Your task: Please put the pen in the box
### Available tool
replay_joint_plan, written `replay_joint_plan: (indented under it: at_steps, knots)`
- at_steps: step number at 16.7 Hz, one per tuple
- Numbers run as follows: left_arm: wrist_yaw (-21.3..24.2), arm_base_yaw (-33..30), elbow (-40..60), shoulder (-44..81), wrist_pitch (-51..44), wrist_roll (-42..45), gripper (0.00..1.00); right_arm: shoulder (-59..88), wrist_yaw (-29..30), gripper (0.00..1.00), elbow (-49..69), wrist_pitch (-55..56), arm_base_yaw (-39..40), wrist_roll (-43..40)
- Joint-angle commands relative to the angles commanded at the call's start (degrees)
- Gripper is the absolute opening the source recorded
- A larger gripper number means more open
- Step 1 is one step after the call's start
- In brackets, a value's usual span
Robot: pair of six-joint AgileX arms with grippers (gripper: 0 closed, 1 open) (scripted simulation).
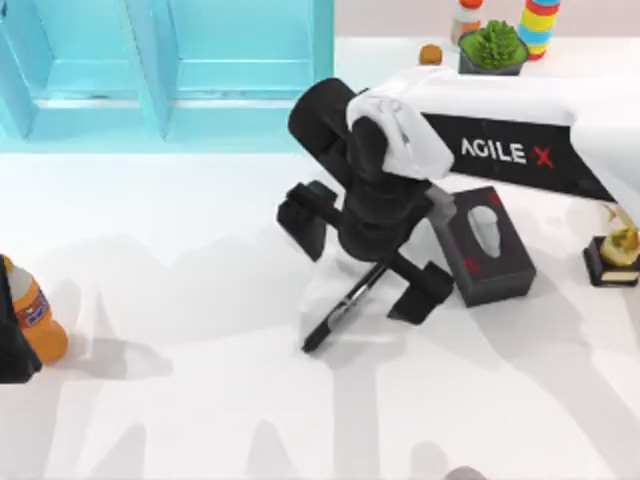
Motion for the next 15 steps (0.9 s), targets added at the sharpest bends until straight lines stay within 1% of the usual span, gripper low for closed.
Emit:
replay_joint_plan:
  at_steps: [4,15]
  knots:
    - [0.0,0.0,0.0,0.0,0.0,0.0,1.00,0.2,0.0,1.00,-0.3,0.4,0.0,0.0]
    - [0.0,0.0,0.0,0.0,0.0,0.0,1.00,0.2,0.0,0.17,-0.3,0.4,0.0,0.0]
